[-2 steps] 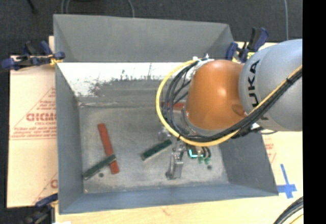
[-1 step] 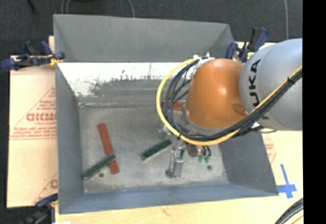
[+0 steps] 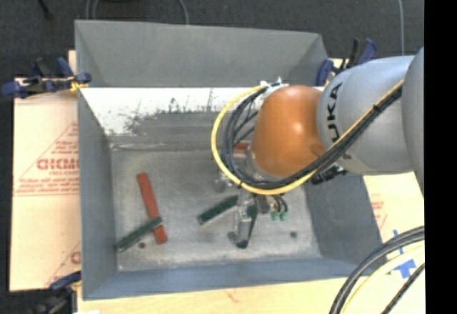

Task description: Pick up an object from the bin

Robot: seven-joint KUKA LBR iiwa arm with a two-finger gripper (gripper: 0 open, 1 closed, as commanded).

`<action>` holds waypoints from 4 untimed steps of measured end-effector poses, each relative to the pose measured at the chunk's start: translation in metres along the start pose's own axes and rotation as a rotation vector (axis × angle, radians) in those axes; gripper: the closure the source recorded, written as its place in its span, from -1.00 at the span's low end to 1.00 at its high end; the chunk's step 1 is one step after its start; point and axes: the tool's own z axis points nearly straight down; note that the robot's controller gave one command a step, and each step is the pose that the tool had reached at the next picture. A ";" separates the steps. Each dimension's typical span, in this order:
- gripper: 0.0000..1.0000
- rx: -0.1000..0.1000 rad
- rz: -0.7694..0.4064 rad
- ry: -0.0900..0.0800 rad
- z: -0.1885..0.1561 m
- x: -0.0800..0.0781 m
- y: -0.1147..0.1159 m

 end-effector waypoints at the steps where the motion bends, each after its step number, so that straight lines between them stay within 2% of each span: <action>1: -1.00 -0.001 0.107 0.007 0.031 -0.021 -0.006; 2: 1.00 -0.002 -0.096 0.009 0.061 -0.020 -0.008; 3: -1.00 -0.002 -0.092 0.007 0.061 -0.020 -0.008; 4: 1.00 -0.003 -0.089 0.002 0.060 -0.021 -0.008</action>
Offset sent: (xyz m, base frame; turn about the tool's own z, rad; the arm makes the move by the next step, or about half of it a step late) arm 0.0196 -0.0063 -0.0625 -0.0958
